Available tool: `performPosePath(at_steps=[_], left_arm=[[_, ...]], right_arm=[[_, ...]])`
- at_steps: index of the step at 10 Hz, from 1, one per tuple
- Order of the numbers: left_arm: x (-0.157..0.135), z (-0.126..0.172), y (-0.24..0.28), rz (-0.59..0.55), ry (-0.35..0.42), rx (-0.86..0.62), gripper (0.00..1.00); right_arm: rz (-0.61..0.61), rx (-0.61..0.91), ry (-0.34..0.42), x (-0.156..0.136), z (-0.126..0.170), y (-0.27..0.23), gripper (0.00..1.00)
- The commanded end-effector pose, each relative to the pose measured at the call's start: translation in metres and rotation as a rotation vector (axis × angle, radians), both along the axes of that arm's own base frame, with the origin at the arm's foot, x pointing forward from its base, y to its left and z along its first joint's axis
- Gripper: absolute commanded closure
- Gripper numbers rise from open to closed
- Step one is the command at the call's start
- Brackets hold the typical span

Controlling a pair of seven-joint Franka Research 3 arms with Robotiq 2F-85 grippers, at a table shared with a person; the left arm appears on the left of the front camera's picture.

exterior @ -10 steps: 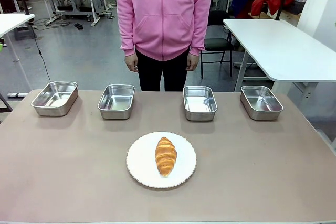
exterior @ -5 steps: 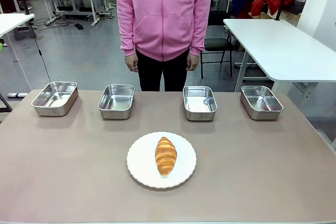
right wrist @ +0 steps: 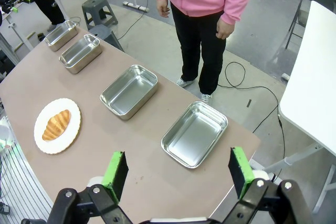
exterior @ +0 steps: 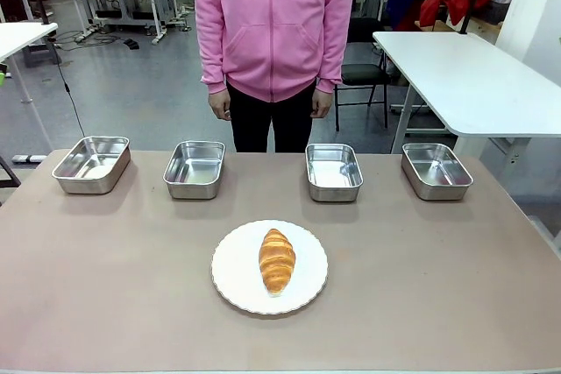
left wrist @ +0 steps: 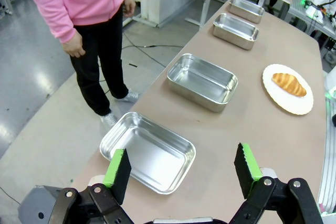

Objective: Place the bread in the container.
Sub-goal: Place the Butter Roll into the Airtight Container indicated by the human.

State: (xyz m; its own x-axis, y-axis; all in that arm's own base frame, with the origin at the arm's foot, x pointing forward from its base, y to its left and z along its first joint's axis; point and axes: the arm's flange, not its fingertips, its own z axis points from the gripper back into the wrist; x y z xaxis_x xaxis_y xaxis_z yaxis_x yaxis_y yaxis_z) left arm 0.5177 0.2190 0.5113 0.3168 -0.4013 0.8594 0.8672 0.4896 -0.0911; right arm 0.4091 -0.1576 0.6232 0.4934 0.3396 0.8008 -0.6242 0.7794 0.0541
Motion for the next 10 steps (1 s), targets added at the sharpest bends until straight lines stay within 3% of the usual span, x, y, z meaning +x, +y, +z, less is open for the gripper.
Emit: performPosePath(at_steps=[1, 10], left_arm=[[-0.0017, 0.0008, -0.0009, -0.010, -0.012, 0.005, 0.00], [-0.0017, 0.0008, -0.0009, -0.010, -0.012, 0.005, 0.00]], right_arm=[[0.014, 0.007, -0.025, 0.0021, 0.0011, 0.0000, 0.00], [0.014, 0.007, -0.025, 0.0021, 0.0011, 0.0000, 0.00]])
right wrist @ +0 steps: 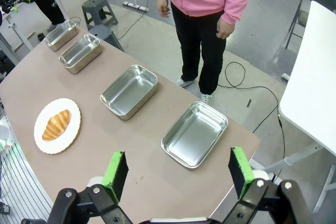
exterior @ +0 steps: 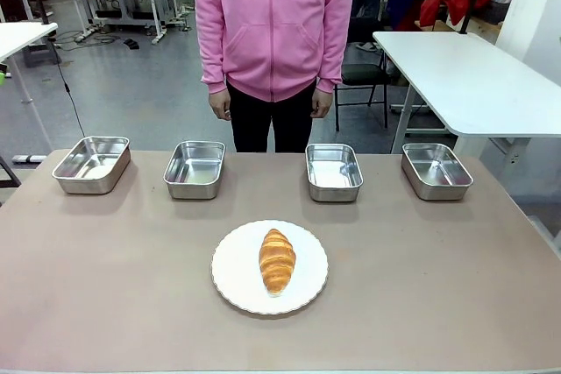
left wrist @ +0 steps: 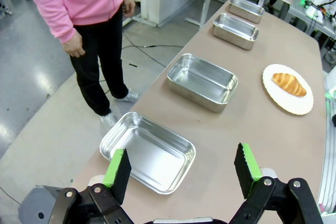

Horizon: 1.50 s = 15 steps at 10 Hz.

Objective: Place the bread in the container.
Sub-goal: Place the Butter Roll into the Airtight Container indicated by the human.

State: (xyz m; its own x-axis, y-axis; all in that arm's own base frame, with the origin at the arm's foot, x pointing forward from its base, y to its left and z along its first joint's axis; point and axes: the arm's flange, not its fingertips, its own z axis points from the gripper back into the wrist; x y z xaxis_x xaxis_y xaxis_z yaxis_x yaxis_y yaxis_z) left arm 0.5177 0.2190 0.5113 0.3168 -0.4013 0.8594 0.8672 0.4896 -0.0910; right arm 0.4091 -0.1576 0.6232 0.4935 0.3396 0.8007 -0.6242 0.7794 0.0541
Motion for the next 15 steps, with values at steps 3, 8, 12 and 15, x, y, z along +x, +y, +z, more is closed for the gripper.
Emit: performPosePath(at_steps=[3, 8, 12, 15], left_arm=[[-0.0017, 0.0008, -0.0009, -0.010, -0.012, 0.005, 0.00], [-0.0017, 0.0008, -0.0009, -0.010, -0.012, 0.005, 0.00], [-0.0017, 0.0008, -0.0009, -0.010, -0.012, 0.005, 0.00], [-0.0017, 0.0008, -0.0009, -0.010, -0.012, 0.005, 0.00]], right_arm=[[0.014, 0.008, -0.025, 0.0021, 0.0011, 0.0000, 0.00], [0.014, 0.008, -0.025, 0.0021, 0.0011, 0.0000, 0.00], [0.014, 0.008, -0.025, 0.0021, 0.0011, 0.0000, 0.00], [0.014, 0.008, -0.025, 0.0021, 0.0011, 0.0000, 0.00]])
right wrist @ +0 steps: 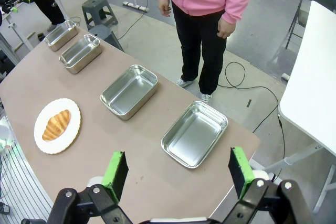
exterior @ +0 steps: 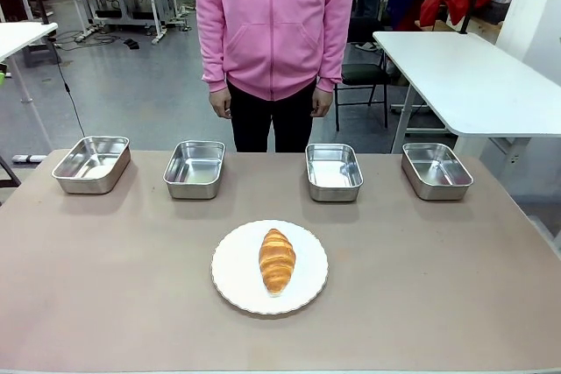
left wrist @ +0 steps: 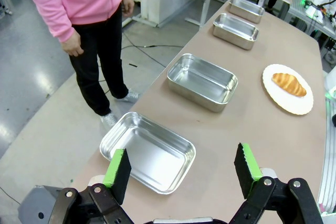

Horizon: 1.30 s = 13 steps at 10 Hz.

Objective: Place the bread in the container.
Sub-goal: Place the Butter Roll into the Airtight Container indicated by the human.

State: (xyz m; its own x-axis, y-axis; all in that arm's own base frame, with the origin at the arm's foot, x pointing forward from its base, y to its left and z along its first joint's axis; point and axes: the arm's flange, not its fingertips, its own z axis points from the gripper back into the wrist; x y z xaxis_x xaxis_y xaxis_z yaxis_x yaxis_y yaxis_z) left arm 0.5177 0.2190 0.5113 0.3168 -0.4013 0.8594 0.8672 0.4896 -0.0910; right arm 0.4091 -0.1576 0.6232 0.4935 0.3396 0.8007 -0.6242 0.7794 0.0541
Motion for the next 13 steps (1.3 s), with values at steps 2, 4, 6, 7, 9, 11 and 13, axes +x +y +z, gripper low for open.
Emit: performPosePath(at_steps=[2, 4, 6, 7, 9, 11, 13], left_arm=[[-0.0017, 0.0008, -0.0009, -0.010, -0.012, 0.005, 0.00], [-0.0017, 0.0008, -0.0009, -0.010, -0.012, 0.005, 0.00], [-0.0017, 0.0008, -0.0009, -0.010, -0.012, 0.005, 0.00], [-0.0017, 0.0008, -0.0009, -0.010, -0.012, 0.005, 0.00], [-0.0017, 0.0008, -0.0009, -0.010, -0.012, 0.005, 0.00], [-0.0017, 0.0008, -0.0009, -0.010, -0.012, 0.005, 0.00], [-0.0017, 0.0008, -0.0009, -0.010, -0.012, 0.005, 0.00]], right_arm=[[0.014, 0.008, -0.025, 0.0021, 0.0011, 0.0000, 0.00], [0.014, 0.008, -0.025, 0.0021, 0.0011, 0.0000, 0.00], [0.014, 0.008, -0.025, 0.0021, 0.0011, 0.0000, 0.00], [0.014, 0.008, -0.025, 0.0021, 0.0011, 0.0000, 0.00], [0.014, 0.008, -0.025, 0.0021, 0.0011, 0.0000, 0.00], [0.014, 0.008, -0.025, 0.0021, 0.0011, 0.0000, 0.00], [0.014, 0.008, -0.025, 0.0021, 0.0011, 0.0000, 0.00]])
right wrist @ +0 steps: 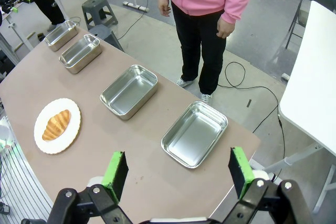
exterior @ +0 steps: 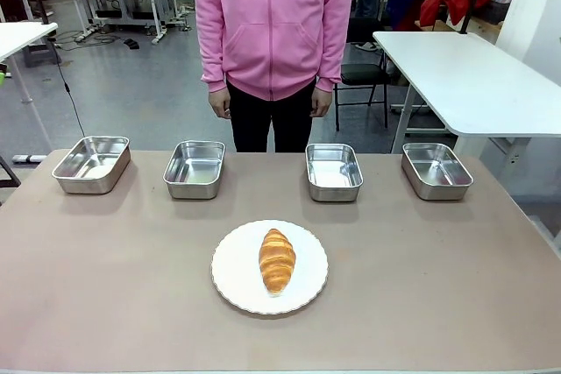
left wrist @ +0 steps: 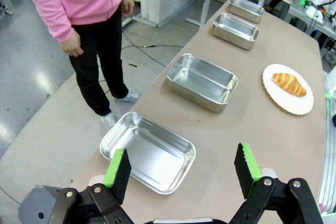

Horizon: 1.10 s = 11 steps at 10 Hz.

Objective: Place the bread in the container.
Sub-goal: Place the Butter Roll into the Airtight Container indicated by the human.

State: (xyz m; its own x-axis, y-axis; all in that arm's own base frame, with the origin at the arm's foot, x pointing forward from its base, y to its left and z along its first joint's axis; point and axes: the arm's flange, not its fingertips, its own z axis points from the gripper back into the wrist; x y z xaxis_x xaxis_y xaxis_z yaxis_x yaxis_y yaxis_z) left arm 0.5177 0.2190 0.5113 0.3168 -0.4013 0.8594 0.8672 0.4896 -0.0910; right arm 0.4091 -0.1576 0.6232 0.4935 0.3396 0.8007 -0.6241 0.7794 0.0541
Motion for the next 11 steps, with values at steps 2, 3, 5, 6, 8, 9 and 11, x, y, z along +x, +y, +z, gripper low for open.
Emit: performPosePath(at_steps=[2, 3, 5, 6, 8, 9, 11], left_arm=[[-0.0017, 0.0008, -0.0009, -0.010, -0.012, 0.005, 0.00], [-0.0017, 0.0008, -0.0009, -0.010, -0.012, 0.005, 0.00], [-0.0017, 0.0008, -0.0009, -0.010, -0.012, 0.005, 0.00], [-0.0017, 0.0008, -0.0009, -0.010, -0.012, 0.005, 0.00], [-0.0017, 0.0008, -0.0009, -0.010, -0.012, 0.005, 0.00], [-0.0017, 0.0008, -0.0009, -0.010, -0.012, 0.005, 0.00], [-0.0017, 0.0008, -0.0009, -0.010, -0.012, 0.005, 0.00]], right_arm=[[0.014, 0.008, -0.025, 0.0021, 0.0011, 0.0000, 0.00], [0.014, 0.008, -0.025, 0.0021, 0.0011, 0.0000, 0.00], [0.014, 0.008, -0.025, 0.0021, 0.0011, 0.0000, 0.00], [0.014, 0.008, -0.025, 0.0021, 0.0011, 0.0000, 0.00], [0.014, 0.008, -0.025, 0.0021, 0.0011, 0.0000, 0.00], [0.014, 0.008, -0.025, 0.0021, 0.0011, 0.0000, 0.00], [0.014, 0.008, -0.025, 0.0021, 0.0011, 0.0000, 0.00]])
